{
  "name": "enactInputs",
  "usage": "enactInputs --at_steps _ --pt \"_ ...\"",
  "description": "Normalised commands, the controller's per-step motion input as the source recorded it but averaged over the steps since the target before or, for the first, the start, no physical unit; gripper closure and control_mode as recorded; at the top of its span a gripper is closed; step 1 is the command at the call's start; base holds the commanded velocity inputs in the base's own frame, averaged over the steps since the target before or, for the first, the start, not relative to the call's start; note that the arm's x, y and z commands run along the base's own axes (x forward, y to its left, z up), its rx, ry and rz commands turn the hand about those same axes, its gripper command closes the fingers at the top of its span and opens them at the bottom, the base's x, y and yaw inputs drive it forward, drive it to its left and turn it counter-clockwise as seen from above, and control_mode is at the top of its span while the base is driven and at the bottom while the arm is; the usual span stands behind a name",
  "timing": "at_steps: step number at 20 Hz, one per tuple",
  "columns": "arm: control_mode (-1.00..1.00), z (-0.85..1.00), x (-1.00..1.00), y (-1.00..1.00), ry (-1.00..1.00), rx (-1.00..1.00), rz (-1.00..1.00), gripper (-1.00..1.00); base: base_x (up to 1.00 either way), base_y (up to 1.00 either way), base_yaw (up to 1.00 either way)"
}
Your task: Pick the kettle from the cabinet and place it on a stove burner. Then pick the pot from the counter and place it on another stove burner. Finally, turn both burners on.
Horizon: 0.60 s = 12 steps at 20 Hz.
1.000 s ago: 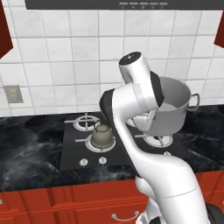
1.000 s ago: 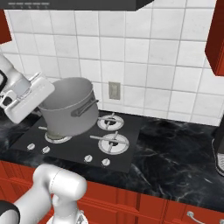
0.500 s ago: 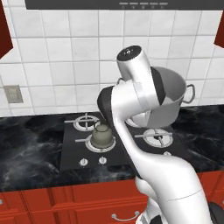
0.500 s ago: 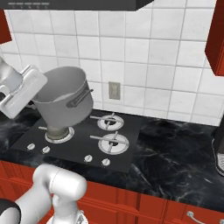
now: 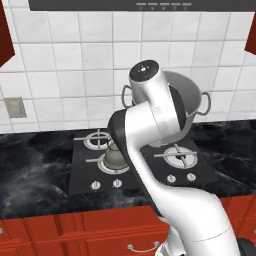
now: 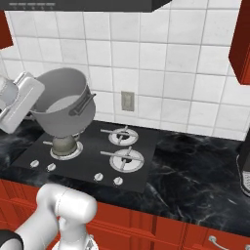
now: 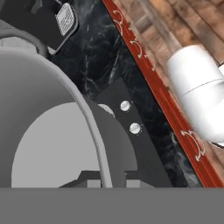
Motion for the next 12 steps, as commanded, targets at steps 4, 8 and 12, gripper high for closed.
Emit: enactInputs --at_steps 4,8,12 --pt "-1.00 0.10 0.28 0.38 0.01 0.00 0.05 1.00 0.00 0.00 0.00" --pt "-1.00 0.21 0.36 0.31 0.03 0.00 0.05 1.00 0.00 0.00 0.00" --pt "-1.00 0.18 0.48 0.27 0.06 0.00 0.04 1.00 0.00 0.00 0.00"
